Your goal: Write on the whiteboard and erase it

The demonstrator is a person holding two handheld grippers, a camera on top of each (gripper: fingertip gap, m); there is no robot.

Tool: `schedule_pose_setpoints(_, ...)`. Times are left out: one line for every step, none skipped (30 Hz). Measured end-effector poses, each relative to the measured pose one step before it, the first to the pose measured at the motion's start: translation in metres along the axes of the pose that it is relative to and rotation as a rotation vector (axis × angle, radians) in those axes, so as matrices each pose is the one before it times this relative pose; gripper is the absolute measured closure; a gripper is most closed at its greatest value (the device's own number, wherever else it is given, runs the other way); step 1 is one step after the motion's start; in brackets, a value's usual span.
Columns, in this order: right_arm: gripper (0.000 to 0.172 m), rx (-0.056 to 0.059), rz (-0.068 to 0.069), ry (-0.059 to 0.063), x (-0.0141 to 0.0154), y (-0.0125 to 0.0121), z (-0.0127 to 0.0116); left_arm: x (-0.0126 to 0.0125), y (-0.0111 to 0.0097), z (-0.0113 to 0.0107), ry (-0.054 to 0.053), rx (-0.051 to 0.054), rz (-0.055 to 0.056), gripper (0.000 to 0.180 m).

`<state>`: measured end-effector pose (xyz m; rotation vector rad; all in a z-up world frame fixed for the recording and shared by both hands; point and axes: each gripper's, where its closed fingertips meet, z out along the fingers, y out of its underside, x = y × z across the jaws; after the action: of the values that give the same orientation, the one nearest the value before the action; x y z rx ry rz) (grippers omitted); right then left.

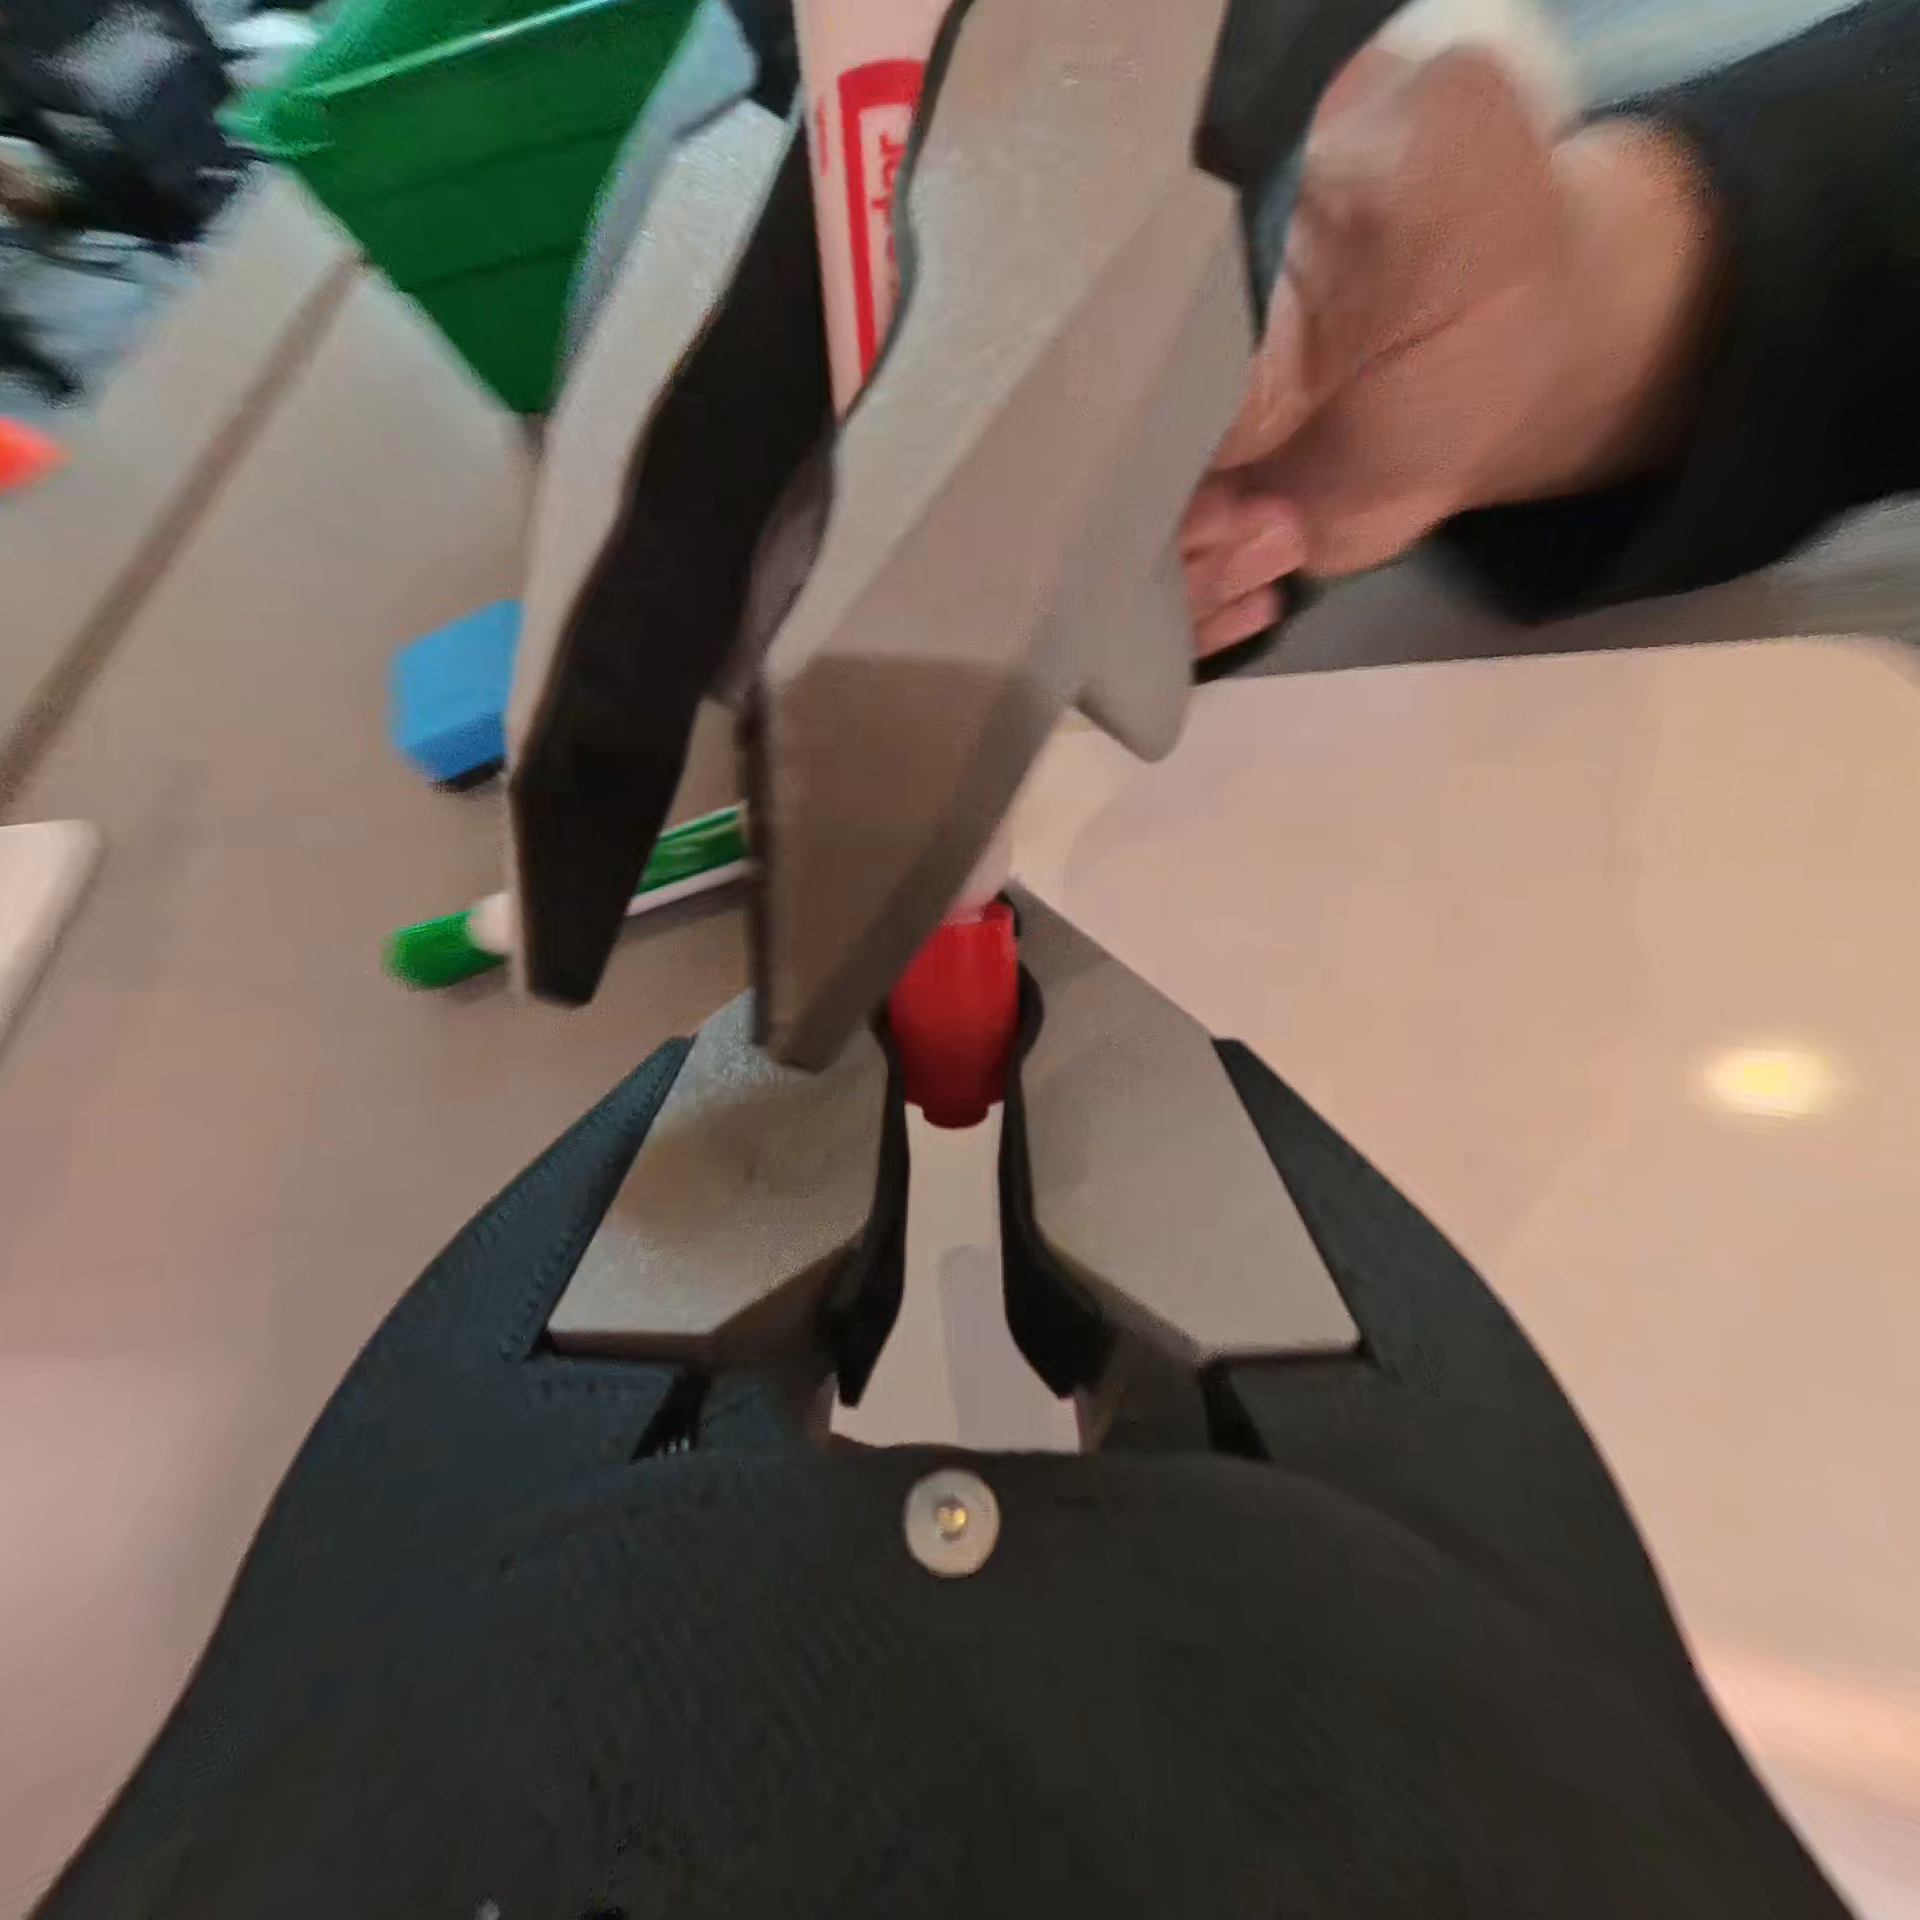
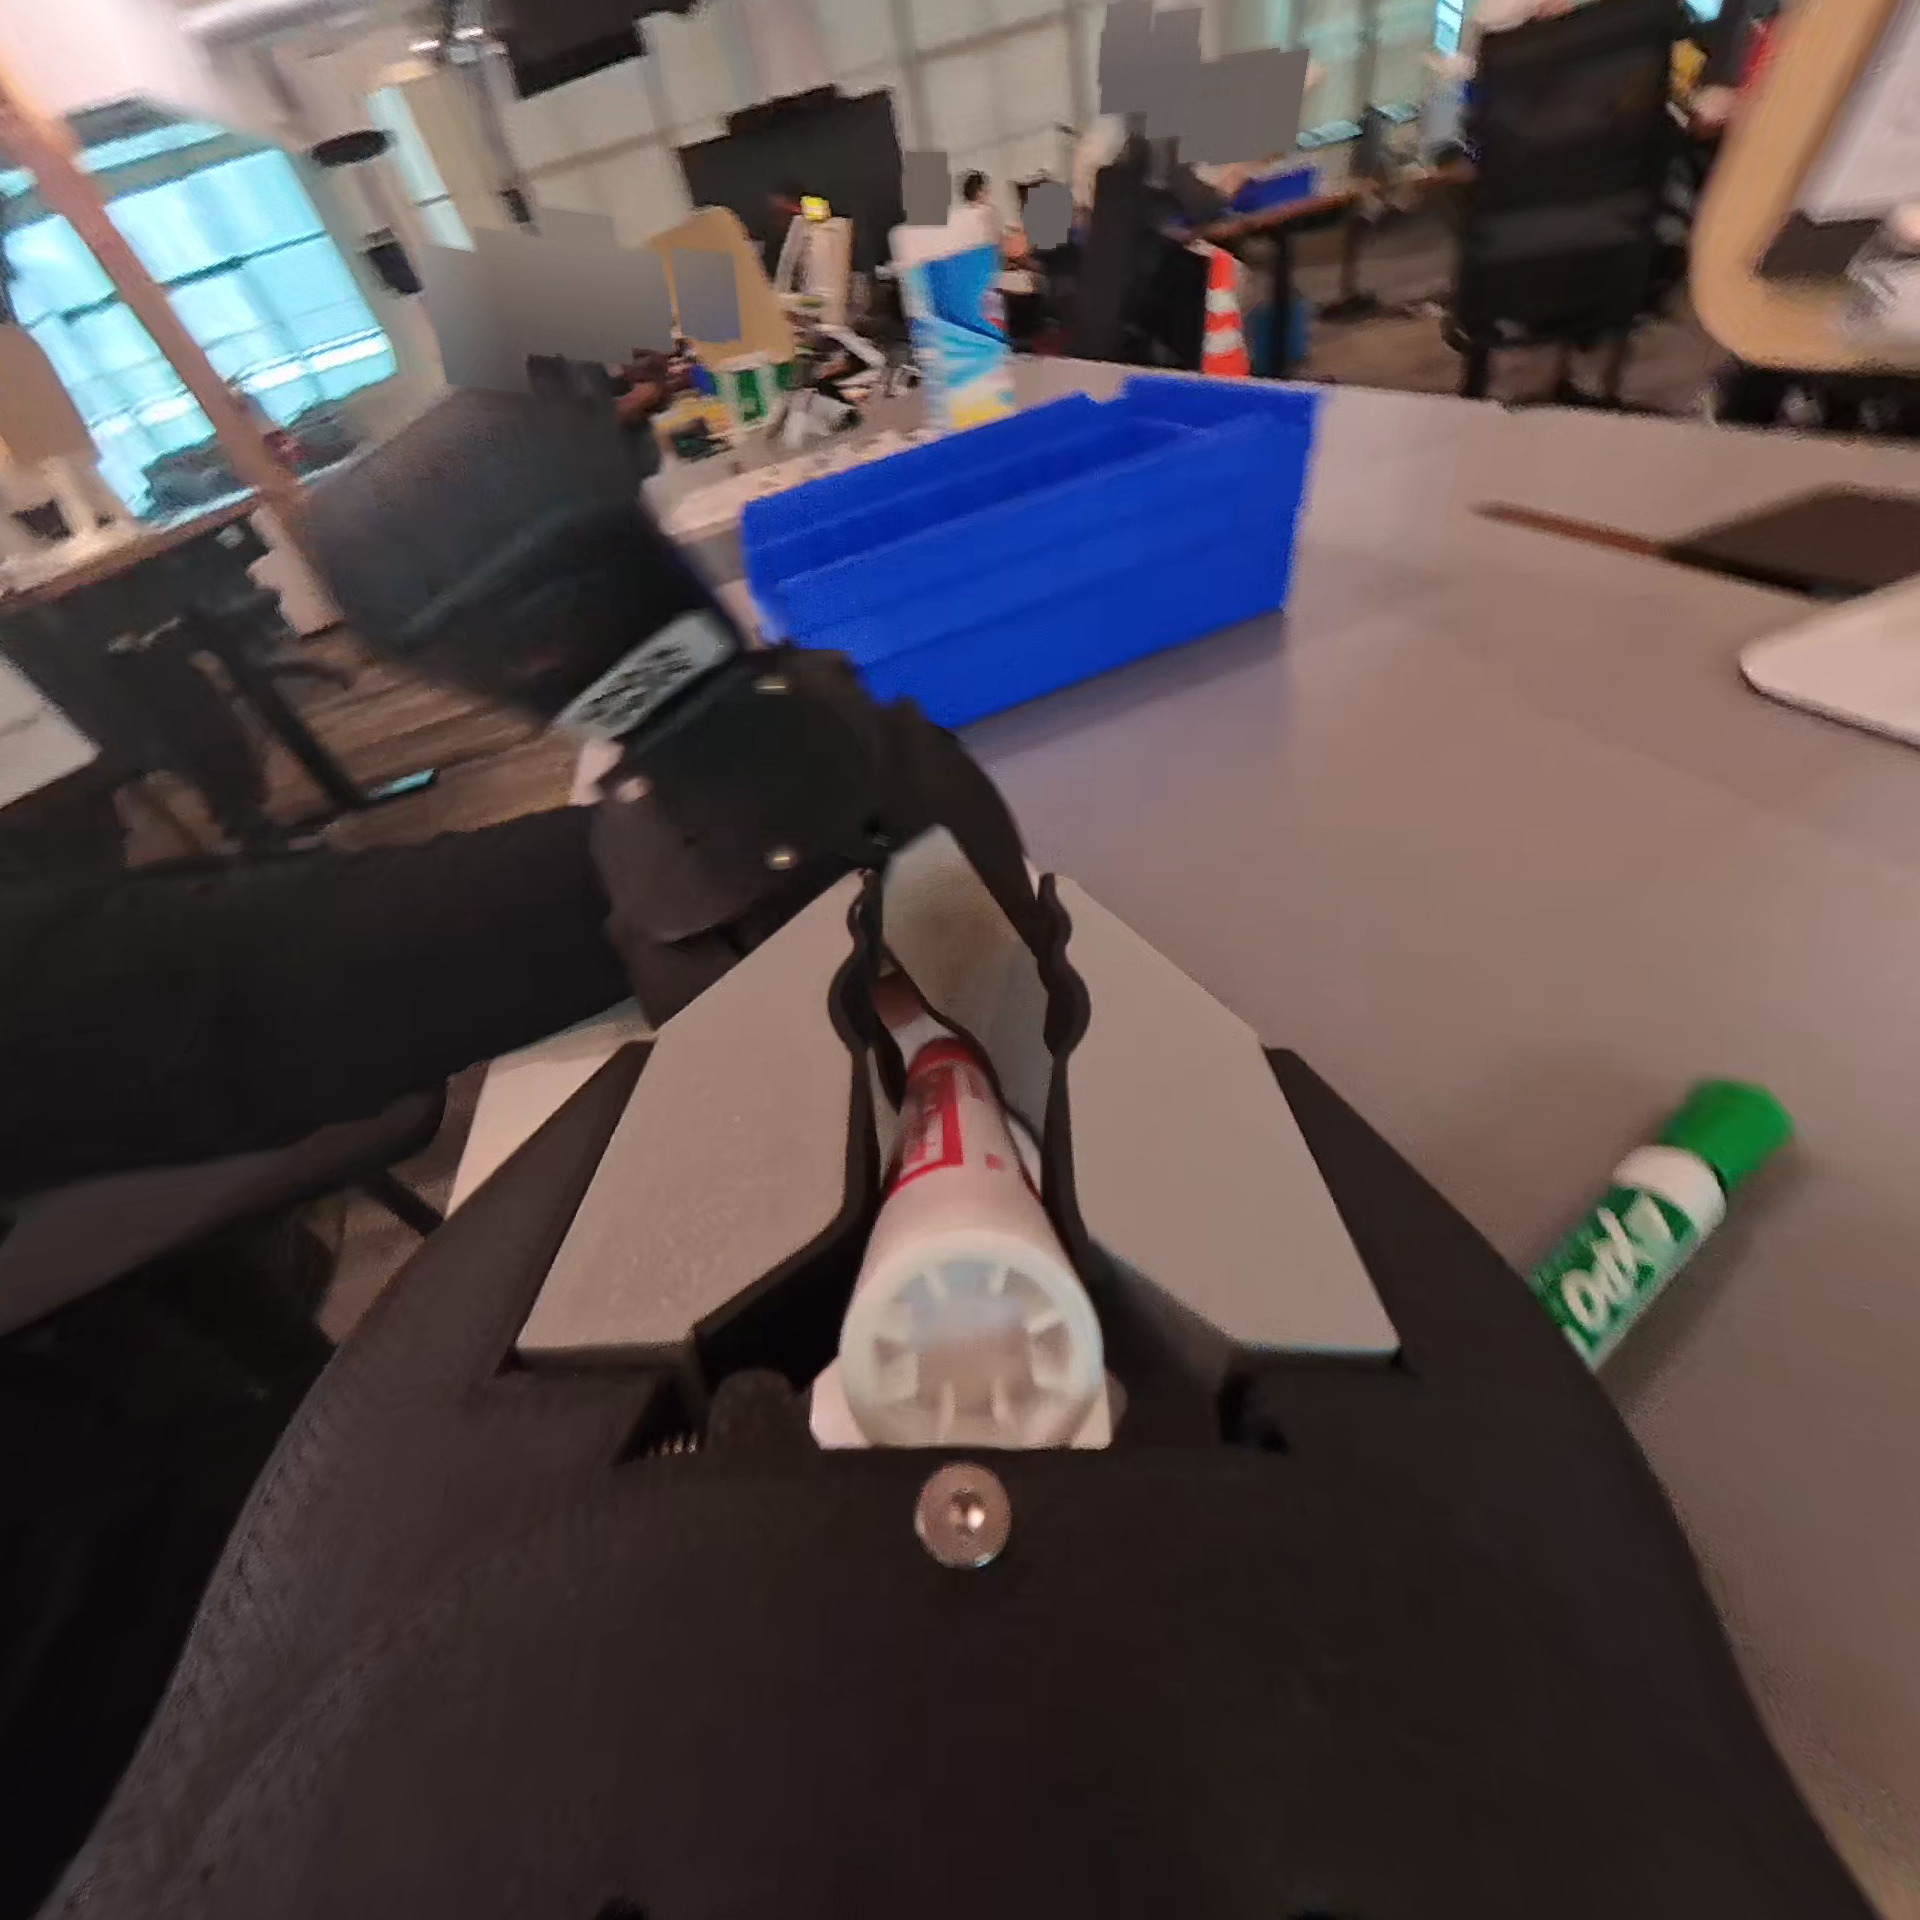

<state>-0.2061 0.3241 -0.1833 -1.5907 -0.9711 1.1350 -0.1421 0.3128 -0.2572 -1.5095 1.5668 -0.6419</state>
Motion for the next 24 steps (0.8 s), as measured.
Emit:
schedule_pose_setpoints(0.142,0.0027,0.0620,0.0254,0.00998,0.00196,-0.00092,-0.01575,0.00375,0.00150,-0.1187,-0.0351,0.0566,0.171)
schedule_pose_setpoints(0.143,0.0181,0.0589,0.0064,0.00680,-0.00083,-0.00187,-0.01342,0.00167,0.00131,-0.1110,-0.0279,0.0571,0.171)
schedule_pose_setpoints(0.143,0.0220,0.0528,-0.0085,0.00412,-0.00233,-0.00270,-0.00973,-0.00041,0.00122,-0.0918,-0.0204,0.0495,0.170)
schedule_pose_setpoints(0.142,0.0228,0.0439,-0.0193,0.00126,-0.00273,-0.00274,-0.00547,-0.00121,0.00146,-0.0633,-0.0187,0.0405,0.171)
schedule_pose_setpoints(0.142,0.0148,0.0224,-0.0202,-0.00067,-0.00218,-0.00213,-0.00266,-0.00098,0.00141,-0.0418,-0.0200,0.0352,0.171)
schedule_pose_setpoints(0.143,0.0074,-0.0075,-0.0123,-0.00206,-0.00180,-0.00153,-0.00206,-0.00091,0.00045,-0.0314,-0.0181,0.0352,0.171)
schedule_pose_setpoints(0.143,0.0001,-0.0325,-0.0073,-0.00396,-0.00130,-0.00068,-0.00188,-0.00150,-0.00083,-0.0206,-0.0100,0.0265,0.171)
schedule_pose_setpoints(0.143,-0.0061,-0.0446,-0.0035,-0.00466,-0.00060,0.00015,0.00008,-0.00185,-0.00190,0.0055,0.0021,-0.0005,0.171)
schedule_pose_setpoints(0.143,-0.0040,-0.0387,-0.0069,-0.00513,-0.00069,0.00058,0.00207,-0.00250,-0.00303,0.0317,0.0163,-0.0297,0.171)
schedule_pose_setpoints(0.143,-0.0024,-0.0239,-0.0165,-0.00544,-0.00040,0.00087,0.00388,-0.00287,-0.00355,0.0515,0.0261,-0.0459,0.171)
schedule_pose_setpoints(0.143,-0.0026,-0.0208,-0.0248,-0.00621,-0.00016,0.00124,0.00713,-0.00264,-0.00359,0.0756,0.0295,-0.0576,0.171)
schedule_pose_setpoints(0.143,0.0018,-0.0347,-0.0292,-0.00774,-0.00107,0.00128,0.01106,-0.00278,-0.00318,0.1046,0.0315,-0.0738,0.172)
schedule_pose_setpoints(0.143,0.0005,-0.0537,-0.0334,-0.01035,-0.00138,0.00132,0.01457,-0.00391,-0.00329,0.1293,0.0383,-0.0791,0.172)
schedule_pose_setpoints(0.143,-0.0112,-0.0603,-0.0285,-0.01063,0.00026,0.00222,0.01664,-0.00332,-0.00327,0.1426,0.0342,-0.0794,0.172)
schedule_pose_setpoints(0.143,-0.0149,-0.0523,-0.0225,-0.00959,0.00097,0.00312,0.01524,-0.00115,-0.00256,0.1276,0.0234,-0.0590,0.171)
schedule_pose_setpoints(0.143,-0.0187,-0.0493,-0.0285,-0.00981,0.00163,0.00372,0.01289,0.00101,-0.00170,0.1000,0.0138,-0.0287,0.172)
schedule_pose_setpoints(0.143,-0.0198,-0.0420,-0.0426,-0.01136,0.00182,0.00428,0.01522,0.00224,-0.00108,0.1119,0.0062,-0.0339,0.171)
schedule_pose_setpoints(0.143,-0.0130,-0.0249,-0.0250,-0.00743,0.00149,0.00403,0.01411,0.00312,-0.00013,0.1064,0.0009,-0.0359,0.172)
schedule_pose_setpoints(0.143,-0.0146,-0.0120,-0.0110,-0.00318,0.00229,0.00286,0.00676,0.00383,0.00113,0.0535,-0.0076,-0.0111,0.167)
schedule_pose_setpoints(0.143,0.0005,0.0034,-0.0029,-0.00004,-0.00010,0.00031,0.00270,0.00267,0.00087,0.0227,-0.0131,-0.0033,0.167)
schedule_pose_setpoints(0.143,0.0162,0.0142,0.0266,0.00611,-0.00225,-0.00268,-0.00293,-0.00146,-0.00025,-0.0219,0.0070,0.0153,0.168)
schedule_pose_setpoints(0.143,0.0145,0.0283,0.0435,0.01028,-0.00165,-0.00445,-0.00961,-0.00478,-0.00159,-0.0706,0.0230,0.0363,0.168)
schedule_pose_setpoints(0.143,0.0063,0.0410,0.0390,0.01047,0.00004,-0.00390,-0.01115,-0.00440,-0.00185,-0.0769,0.0190,0.0261,0.169)
schedule_pose_setpoints(0.143,0.0090,0.0438,0.0428,0.01113,0.00019,-0.00296,-0.01224,-0.00259,-0.00148,-0.0778,0.0056,0.0142,0.169)
